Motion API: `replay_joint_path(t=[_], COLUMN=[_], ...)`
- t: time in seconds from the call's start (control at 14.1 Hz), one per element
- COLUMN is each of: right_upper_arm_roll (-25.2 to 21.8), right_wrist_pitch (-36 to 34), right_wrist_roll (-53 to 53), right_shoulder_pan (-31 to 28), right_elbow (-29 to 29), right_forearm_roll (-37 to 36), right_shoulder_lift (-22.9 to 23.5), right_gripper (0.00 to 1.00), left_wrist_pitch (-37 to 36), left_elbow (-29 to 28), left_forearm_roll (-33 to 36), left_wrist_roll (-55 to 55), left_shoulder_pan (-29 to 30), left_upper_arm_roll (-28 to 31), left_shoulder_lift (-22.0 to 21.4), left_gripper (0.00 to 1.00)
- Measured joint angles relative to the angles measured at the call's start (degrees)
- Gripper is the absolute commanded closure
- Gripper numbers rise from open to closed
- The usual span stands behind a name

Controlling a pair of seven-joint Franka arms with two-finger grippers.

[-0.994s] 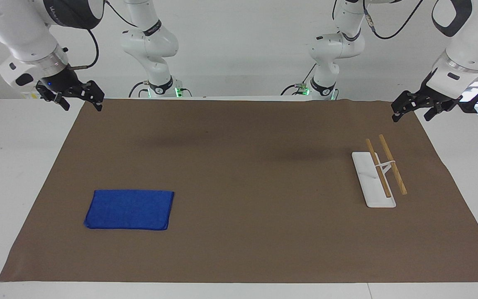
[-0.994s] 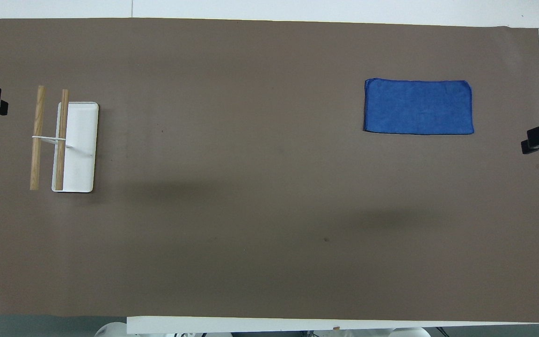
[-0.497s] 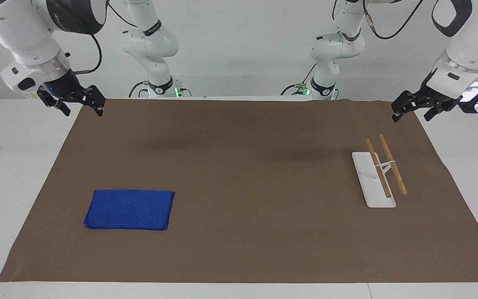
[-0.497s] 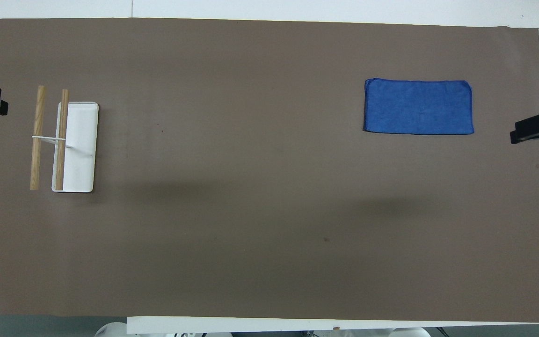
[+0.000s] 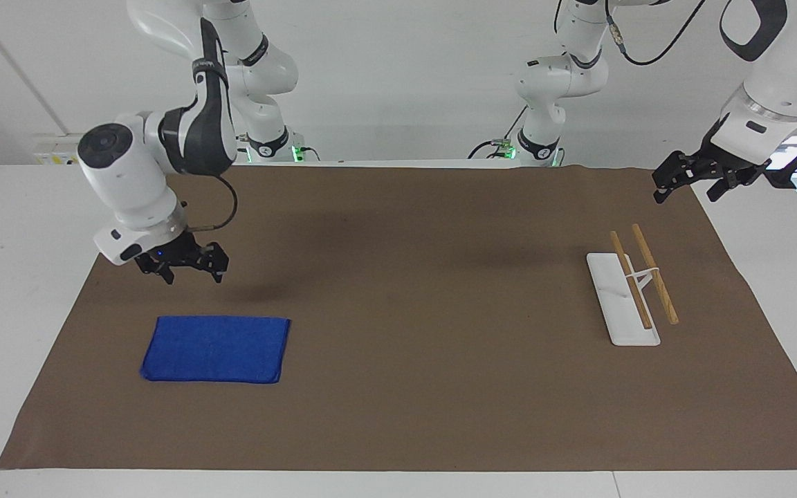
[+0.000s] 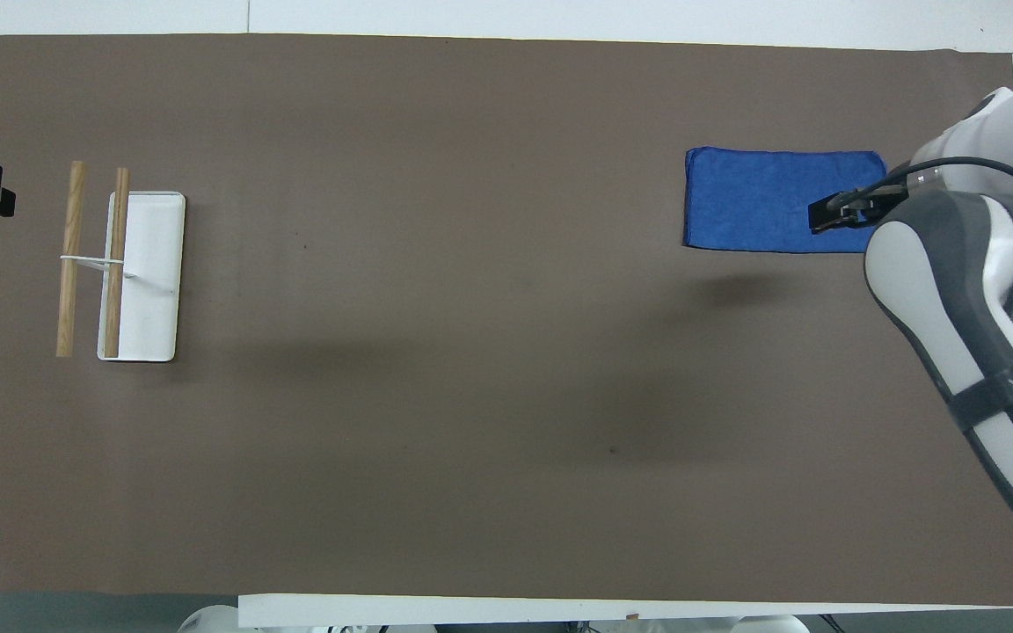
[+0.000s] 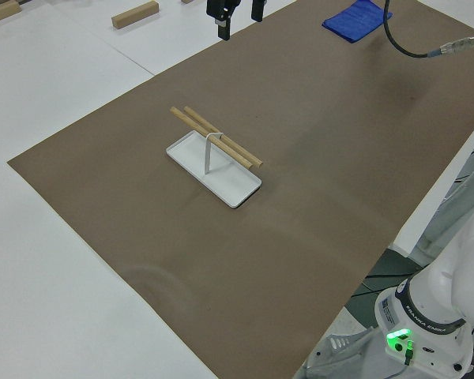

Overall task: Right arm passes towel to left arm to hang
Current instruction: 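Reach the right gripper down to the blue towel's edge and grasp it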

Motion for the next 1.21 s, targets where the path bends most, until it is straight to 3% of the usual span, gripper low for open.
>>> replay_joint_path(t=[0.21, 0.85, 0.92, 1.06, 1.21], right_upper_arm_roll=[-0.10, 0.09, 0.10, 0.03, 0.01], right_wrist_pitch=[6.19, 14.96, 15.53, 15.82, 15.81], right_wrist_roll=[0.01, 0.13, 0.22, 0.26, 0.26], right_shoulder_pan=[0.00, 1.09, 1.62, 1.89, 1.86], right_elbow=[-1.95, -3.89, -3.89, -3.85, -3.81], right_forearm_roll=[0.25, 0.27, 0.27, 0.27, 0.27], right_shoulder_lift=[5.04, 8.74, 9.14, 9.34, 9.29], right_gripper=[0.10, 0.18, 0.22, 0.42, 0.69], left_wrist_pitch=[0.00, 0.00, 0.00, 0.00, 0.00], left_elbow=[0.00, 0.00, 0.00, 0.00, 0.00], left_forearm_roll=[0.00, 0.00, 0.00, 0.00, 0.00], left_wrist_roll=[0.00, 0.00, 0.00, 0.00, 0.00], left_shoulder_pan=[0.00, 0.00, 0.00, 0.00, 0.00], left_upper_arm_roll=[0.00, 0.00, 0.00, 0.00, 0.00], left_shoulder_lift=[0.00, 0.00, 0.00, 0.00, 0.00], left_gripper=[0.00, 0.00, 0.00, 0.00, 0.00])
